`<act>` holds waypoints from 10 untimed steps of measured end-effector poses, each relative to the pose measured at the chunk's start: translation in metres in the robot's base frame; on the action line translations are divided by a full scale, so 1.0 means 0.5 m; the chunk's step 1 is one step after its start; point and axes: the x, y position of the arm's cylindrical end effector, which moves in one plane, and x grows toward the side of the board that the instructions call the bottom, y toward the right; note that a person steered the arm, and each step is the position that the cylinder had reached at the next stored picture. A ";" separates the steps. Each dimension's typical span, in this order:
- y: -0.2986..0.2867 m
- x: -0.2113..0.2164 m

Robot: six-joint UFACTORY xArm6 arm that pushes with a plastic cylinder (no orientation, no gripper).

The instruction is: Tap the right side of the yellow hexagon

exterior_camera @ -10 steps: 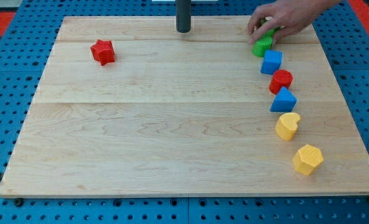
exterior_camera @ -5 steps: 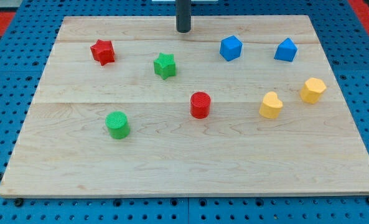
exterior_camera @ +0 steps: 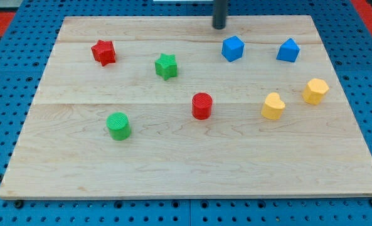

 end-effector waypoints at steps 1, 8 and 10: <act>0.036 0.000; 0.024 -0.008; 0.351 0.067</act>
